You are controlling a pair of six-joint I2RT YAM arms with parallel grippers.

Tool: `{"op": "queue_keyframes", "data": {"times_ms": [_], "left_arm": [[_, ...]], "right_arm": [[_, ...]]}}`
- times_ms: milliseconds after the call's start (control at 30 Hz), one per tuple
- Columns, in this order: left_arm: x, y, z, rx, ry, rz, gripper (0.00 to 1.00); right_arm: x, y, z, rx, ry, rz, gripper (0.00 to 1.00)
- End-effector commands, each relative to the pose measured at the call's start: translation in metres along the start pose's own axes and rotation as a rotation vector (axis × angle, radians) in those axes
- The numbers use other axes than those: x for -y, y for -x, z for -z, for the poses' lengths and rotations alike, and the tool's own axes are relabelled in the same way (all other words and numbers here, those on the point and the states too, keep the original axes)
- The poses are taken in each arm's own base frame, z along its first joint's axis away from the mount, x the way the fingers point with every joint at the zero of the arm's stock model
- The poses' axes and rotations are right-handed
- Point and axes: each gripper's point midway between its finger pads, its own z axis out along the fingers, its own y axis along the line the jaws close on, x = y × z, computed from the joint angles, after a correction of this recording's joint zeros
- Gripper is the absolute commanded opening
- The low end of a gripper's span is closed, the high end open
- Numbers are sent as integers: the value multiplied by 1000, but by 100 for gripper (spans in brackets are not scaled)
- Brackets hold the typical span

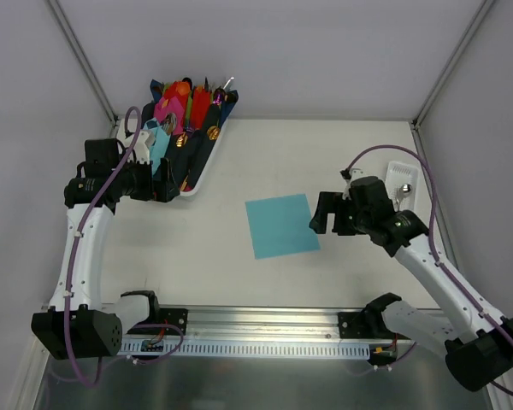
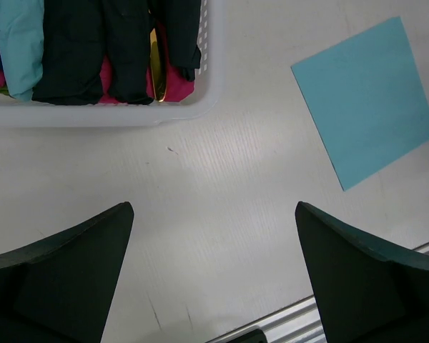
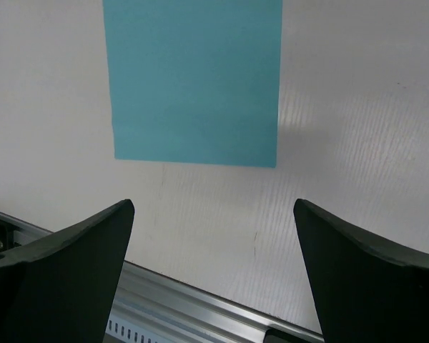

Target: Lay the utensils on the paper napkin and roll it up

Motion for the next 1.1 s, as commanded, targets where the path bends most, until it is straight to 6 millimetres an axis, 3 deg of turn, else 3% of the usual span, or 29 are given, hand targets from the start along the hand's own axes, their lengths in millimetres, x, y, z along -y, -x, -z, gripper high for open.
{"op": "queue_keyframes", "data": {"times_ms": [0,333,567,800,1067], "left_arm": [[2,8,8,34,5,-35,99],[-10,8,1,8,69,64,99],[-12,6,-4,-7,72,101,99],[-16,5,-6,-14,77,121,99],[-16,7,-3,-3,53,139,99]], "right_arm": [[-4,14,-5,29,-72,13,99],[-31,-9,-66,-145,-296,-14,99],[-50,-18,-103,-160,-459,-206,99],[-53,-18,-127,-134,-577,-307,99],[-58,-32,-170,-197,-618,-293,98]]}}
